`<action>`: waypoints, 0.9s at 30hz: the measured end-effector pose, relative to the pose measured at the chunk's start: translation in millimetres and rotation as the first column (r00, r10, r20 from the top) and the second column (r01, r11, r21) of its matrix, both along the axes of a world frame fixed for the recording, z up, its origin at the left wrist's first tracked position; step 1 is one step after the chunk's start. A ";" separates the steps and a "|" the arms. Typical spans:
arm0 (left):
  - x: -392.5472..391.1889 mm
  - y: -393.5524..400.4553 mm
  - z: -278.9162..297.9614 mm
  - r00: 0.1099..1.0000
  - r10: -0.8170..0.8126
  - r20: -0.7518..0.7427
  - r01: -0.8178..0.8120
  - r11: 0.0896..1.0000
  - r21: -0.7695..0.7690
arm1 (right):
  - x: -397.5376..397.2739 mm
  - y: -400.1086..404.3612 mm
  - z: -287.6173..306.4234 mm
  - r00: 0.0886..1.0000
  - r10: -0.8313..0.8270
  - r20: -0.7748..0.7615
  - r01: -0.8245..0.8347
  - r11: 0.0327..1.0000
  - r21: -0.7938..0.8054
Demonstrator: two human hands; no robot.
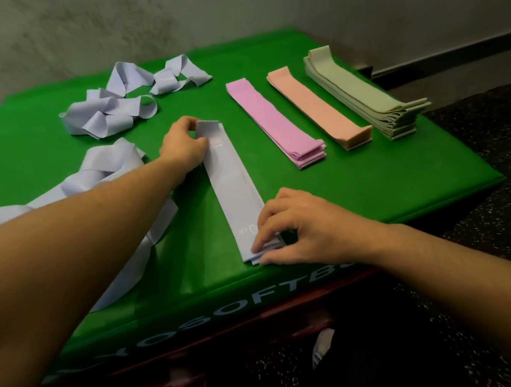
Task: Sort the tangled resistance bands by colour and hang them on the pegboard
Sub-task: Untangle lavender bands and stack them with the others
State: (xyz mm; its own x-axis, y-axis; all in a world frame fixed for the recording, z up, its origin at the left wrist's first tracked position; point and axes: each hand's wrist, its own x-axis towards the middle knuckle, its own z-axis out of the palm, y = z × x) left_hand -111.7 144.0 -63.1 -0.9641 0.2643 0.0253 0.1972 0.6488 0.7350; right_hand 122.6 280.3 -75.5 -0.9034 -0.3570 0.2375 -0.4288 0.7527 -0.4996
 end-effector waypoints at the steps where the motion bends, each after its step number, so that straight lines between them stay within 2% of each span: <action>1: -0.1 -0.8 -0.1 1.000 -0.016 0.002 0.016 1.000 -0.023 | 0.8 2.1 -0.4 1.000 -0.001 0.016 0.001 1.000 -0.006; 4: -3.0 -0.3 0.8 0.998 -0.058 0.004 0.058 0.994 -0.088 | 2.6 6.7 -1.8 0.999 0.001 0.033 -0.001 1.000 -0.006; 8: -3.1 2.9 5.1 0.997 -0.073 0.022 0.074 0.996 -0.042 | 3.7 7.8 -4.9 1.000 -0.018 0.018 0.019 0.999 -0.026; 12: -0.6 5.7 7.3 0.988 -0.156 -0.012 0.154 0.982 -0.111 | 4.5 8.1 -3.6 0.999 -0.040 0.032 0.041 0.999 -0.036; 15: -2.7 5.3 9.5 0.988 -0.150 -0.022 0.146 0.981 -0.128 | 4.8 8.1 -0.6 0.998 -0.046 0.051 0.048 0.998 -0.038; 20: -5.2 -4.4 28.8 0.986 -0.158 -0.053 0.154 0.986 -0.066 | -4.9 4.9 17.9 0.991 -0.089 0.098 0.102 0.986 -0.132; 27: 2.0 -57.3 61.7 0.954 -0.261 -0.145 0.241 0.960 -0.142 | -46.2 -4.7 37.8 0.966 -0.235 0.109 0.257 0.928 -0.271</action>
State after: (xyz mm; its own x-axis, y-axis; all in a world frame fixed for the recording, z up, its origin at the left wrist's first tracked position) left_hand -109.7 86.7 -1.4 -0.8518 0.5083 0.1269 0.4742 0.6452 0.5990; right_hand 76.5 275.6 -37.7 -0.9730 -0.0499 0.2253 -0.2023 0.6544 -0.7286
